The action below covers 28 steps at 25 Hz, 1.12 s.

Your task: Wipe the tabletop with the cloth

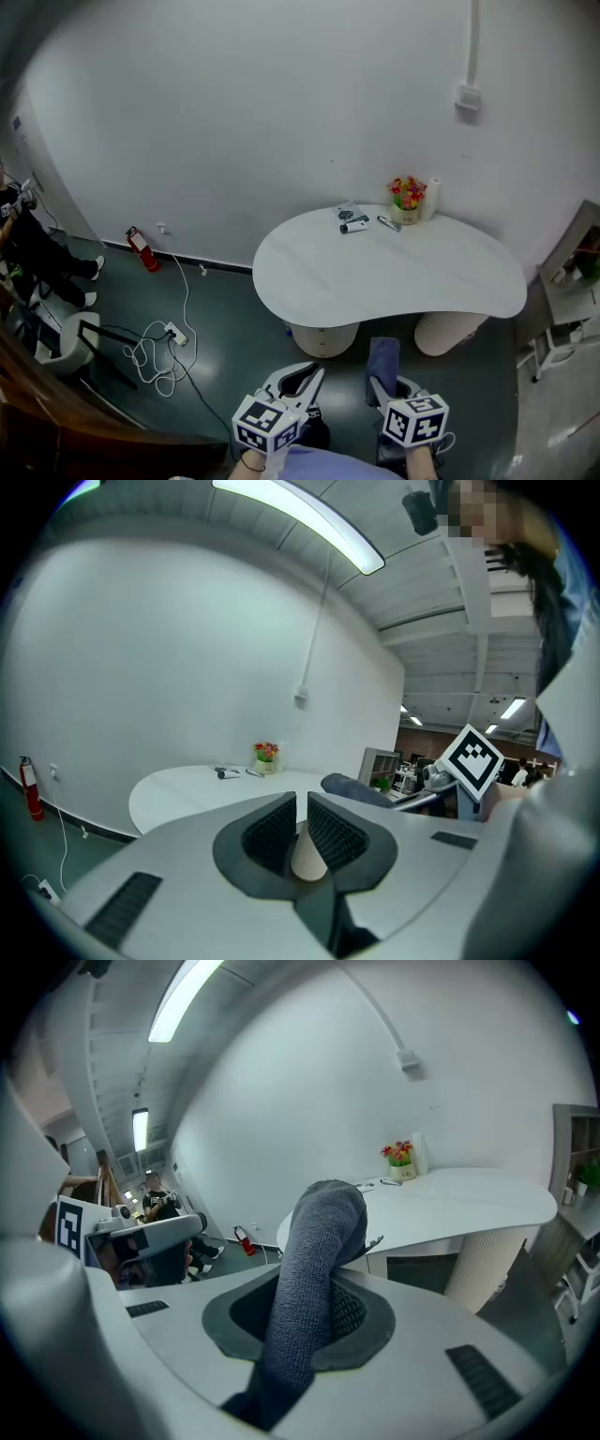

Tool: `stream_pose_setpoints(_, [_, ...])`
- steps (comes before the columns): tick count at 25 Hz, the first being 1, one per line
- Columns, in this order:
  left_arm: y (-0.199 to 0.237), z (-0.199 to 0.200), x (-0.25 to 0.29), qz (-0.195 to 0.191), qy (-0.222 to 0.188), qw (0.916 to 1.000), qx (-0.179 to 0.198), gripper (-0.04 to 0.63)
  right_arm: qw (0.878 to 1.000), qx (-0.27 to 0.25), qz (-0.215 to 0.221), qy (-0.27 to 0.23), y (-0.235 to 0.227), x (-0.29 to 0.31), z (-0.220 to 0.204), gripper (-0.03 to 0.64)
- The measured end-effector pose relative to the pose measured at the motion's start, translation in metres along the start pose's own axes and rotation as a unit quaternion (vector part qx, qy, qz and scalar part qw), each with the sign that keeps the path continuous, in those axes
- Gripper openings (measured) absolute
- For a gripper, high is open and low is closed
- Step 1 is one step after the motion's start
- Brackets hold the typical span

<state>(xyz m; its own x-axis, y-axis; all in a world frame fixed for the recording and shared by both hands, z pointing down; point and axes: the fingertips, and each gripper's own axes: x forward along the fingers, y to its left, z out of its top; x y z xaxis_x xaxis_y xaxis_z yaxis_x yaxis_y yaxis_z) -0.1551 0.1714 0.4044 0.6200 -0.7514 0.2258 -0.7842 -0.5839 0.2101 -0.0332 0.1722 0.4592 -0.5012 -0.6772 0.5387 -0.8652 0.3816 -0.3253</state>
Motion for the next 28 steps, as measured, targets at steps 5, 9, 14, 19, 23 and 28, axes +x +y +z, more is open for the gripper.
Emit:
stream_pose_setpoints(5, [0.072, 0.021, 0.035, 0.008, -0.003, 1.0, -0.004, 0.031, 1.0, -0.004, -0.013, -0.002, -0.011, 0.06, 0.055, 0.077])
stream_pose_setpoints(9, [0.122, 0.031, 0.058, 0.014, -0.003, 0.9999, 0.002, 0.031, 1.0, -0.007, -0.014, -0.001, -0.015, 0.107, 0.09, 0.077])
stream_pose_setpoints(14, [0.17, 0.032, 0.068, 0.022, 0.002, 0.9998, 0.0, 0.031, 1.0, -0.013, -0.012, 0.002, -0.011, 0.159, 0.121, 0.077])
stream_pose_setpoints(19, [0.203, 0.025, 0.061, 0.042, 0.007, 0.999, -0.013, 0.031, 0.999, -0.029, 0.007, 0.021, 0.01, 0.208, 0.137, 0.078])
stream_pose_setpoints(23, [0.224, 0.018, 0.055, 0.06, -0.002, 0.9979, -0.027, 0.031, 0.998, -0.046, 0.025, 0.036, 0.025, 0.244, 0.145, 0.077])
stream_pose_setpoints(28, [0.246, 0.013, 0.042, 0.088, -0.009, 0.9952, -0.041, 0.031, 0.994, -0.084, 0.052, 0.056, 0.045, 0.287, 0.159, 0.077])
